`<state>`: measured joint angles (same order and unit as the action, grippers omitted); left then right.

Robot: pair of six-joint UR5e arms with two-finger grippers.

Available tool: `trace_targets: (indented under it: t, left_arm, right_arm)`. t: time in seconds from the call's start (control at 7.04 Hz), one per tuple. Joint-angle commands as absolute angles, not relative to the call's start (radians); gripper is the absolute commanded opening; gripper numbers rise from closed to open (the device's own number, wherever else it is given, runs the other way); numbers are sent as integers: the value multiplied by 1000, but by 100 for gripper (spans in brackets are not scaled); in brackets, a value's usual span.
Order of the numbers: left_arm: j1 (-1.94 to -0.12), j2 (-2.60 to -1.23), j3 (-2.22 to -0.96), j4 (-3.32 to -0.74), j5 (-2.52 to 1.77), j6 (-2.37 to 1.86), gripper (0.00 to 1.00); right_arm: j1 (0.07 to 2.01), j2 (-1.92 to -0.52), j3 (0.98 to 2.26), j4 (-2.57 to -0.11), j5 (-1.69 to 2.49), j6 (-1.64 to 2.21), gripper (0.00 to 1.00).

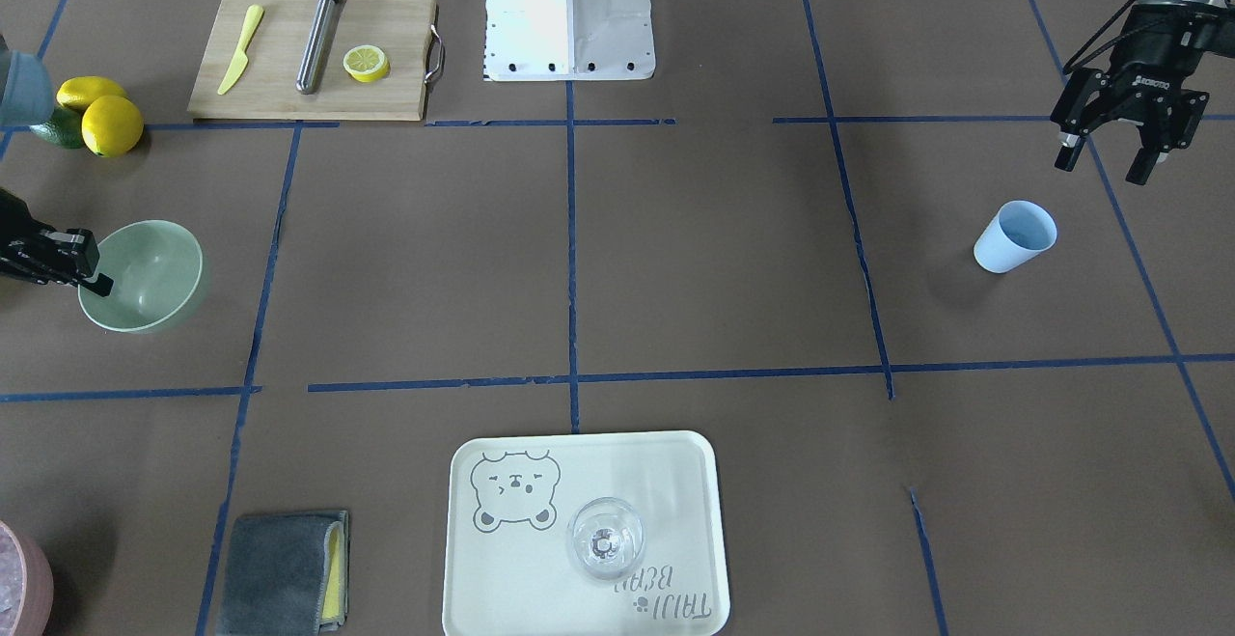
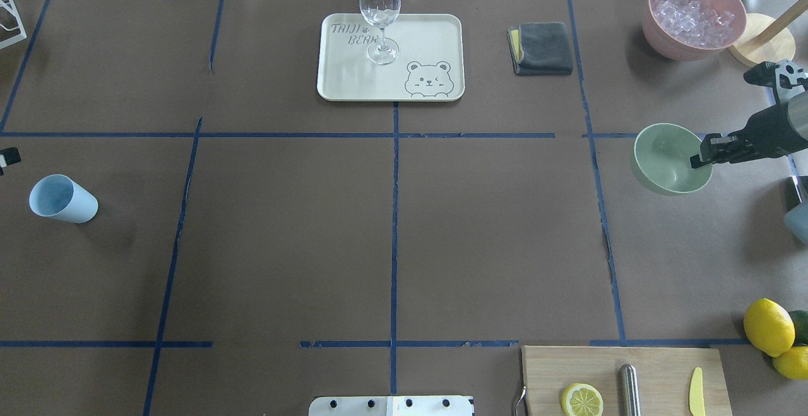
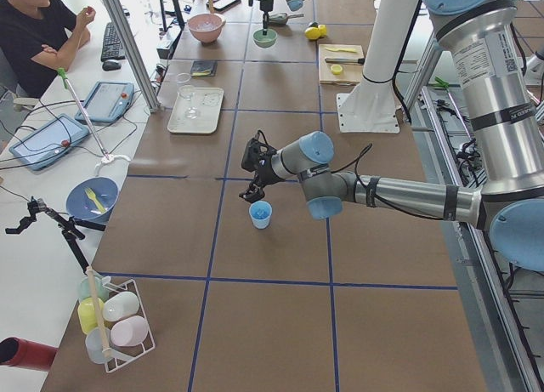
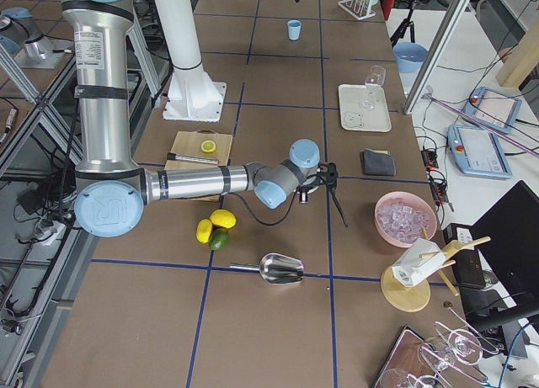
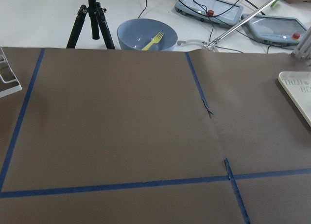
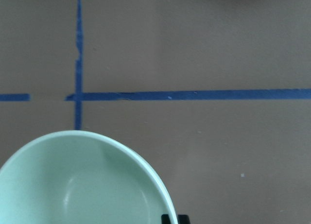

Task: Pour ice into bowl

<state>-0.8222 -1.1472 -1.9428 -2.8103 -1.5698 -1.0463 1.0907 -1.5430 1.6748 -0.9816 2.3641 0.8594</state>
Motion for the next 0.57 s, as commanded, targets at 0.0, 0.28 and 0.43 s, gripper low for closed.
trace_targets:
  t: [0.0, 0.28, 0.43]
  left_arm:
    - [-547, -1089, -1937, -2853, -1267, -1213, 100]
    - [-372, -1089, -1876, -2847, -1030, -1261, 100]
    - [-335, -1089, -1847, -2847, -979, -1262, 100]
  right_arm:
    - [1060, -1404, 1846, -1286, 2376, 971, 0]
    - [941, -1252, 1848, -1339, 2358, 1153, 0]
    - [864, -1177, 1847, -1345, 2302, 1266, 0]
